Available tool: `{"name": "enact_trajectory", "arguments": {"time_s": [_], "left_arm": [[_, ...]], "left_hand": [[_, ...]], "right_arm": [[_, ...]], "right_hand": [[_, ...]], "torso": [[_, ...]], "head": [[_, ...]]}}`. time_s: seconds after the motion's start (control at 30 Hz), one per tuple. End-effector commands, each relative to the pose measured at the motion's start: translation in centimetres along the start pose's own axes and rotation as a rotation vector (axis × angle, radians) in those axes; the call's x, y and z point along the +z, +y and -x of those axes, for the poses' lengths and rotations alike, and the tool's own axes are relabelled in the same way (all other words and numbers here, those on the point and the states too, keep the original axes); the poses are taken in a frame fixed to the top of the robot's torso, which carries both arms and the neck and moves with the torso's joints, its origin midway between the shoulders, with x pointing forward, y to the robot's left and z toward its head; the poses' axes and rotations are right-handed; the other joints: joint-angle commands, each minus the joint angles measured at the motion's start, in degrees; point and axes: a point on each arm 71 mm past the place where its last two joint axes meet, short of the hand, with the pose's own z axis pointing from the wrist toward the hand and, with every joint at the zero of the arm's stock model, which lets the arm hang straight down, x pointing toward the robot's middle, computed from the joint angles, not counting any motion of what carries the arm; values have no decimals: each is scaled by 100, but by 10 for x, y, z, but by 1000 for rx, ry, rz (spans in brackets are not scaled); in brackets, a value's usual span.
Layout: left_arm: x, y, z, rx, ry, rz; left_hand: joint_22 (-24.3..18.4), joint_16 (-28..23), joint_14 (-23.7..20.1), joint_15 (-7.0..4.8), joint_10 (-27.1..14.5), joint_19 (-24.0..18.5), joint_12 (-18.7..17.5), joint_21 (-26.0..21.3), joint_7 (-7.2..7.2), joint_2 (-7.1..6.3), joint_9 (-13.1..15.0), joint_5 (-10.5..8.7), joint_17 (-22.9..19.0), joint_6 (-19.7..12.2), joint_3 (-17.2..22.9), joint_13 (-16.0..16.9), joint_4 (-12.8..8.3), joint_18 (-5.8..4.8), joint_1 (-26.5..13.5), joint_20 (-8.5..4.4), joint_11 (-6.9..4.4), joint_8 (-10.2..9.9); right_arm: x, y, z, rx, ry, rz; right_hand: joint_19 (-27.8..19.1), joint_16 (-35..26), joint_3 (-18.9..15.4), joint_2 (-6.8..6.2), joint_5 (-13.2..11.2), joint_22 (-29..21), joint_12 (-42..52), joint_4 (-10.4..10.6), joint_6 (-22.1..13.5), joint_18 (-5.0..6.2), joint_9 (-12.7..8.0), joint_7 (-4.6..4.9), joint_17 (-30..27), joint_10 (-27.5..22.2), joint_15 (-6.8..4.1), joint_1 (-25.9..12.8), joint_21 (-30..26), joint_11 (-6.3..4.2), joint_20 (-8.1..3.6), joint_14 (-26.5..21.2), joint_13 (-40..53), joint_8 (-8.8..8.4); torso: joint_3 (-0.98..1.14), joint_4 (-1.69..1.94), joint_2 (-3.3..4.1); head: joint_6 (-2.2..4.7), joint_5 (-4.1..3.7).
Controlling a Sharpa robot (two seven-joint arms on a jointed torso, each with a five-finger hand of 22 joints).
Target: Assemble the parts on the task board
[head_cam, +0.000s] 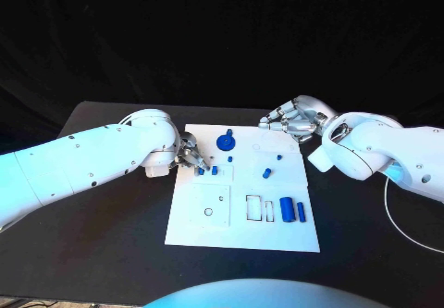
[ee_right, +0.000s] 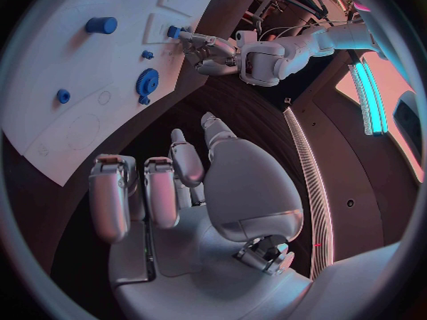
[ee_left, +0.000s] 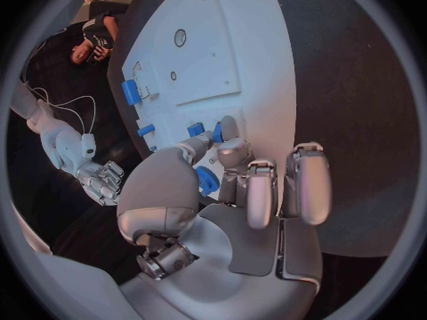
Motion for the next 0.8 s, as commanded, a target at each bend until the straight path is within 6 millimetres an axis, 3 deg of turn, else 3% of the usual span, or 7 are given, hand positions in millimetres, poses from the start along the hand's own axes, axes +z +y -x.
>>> {"name": "enact_trajectory", "arguments": {"time_s": [0.03,0.53,0.8], "left_arm": [[1,0,-3,6,10,11],[1,6,0,-12,-14,30],[-5,13,7,-62,-75,13]], "left_hand": [[697,18,592,-43,57,168,31,38,24,-35,-21,-24,1509,20,-139,14,44,-38,-80,-43,-5,-32],[771,18,592,-58,86,204,35,85,7,-86,-123,-35,1509,74,-958,53,296,-54,-178,-60,-19,0],[772,18,592,-72,101,205,46,72,-4,-89,-173,-34,1509,74,-1478,86,499,-52,-164,-75,-30,30]], "right_arm": [[0,1,-1,-3,10,5],[0,0,-1,-3,9,5],[0,0,-1,-3,9,4]], "right_hand": [[38,-39,-32,34,29,351,-22,-4,-38,-4,0,-4,465,-48,0,17,-35,-1,-14,385,-5,10],[38,-39,-32,34,29,351,-22,-4,-38,-4,0,-4,465,-48,0,17,-35,-1,-14,385,-5,10],[38,-39,-32,34,29,351,-22,-4,-38,-4,0,-4,465,-48,0,17,-35,-1,-14,385,-5,10]], "torso": [[0,0,-2],[1,-1,-3],[-4,-9,4]], "head": [[-3,-3],[0,-8],[2,-47]]}}
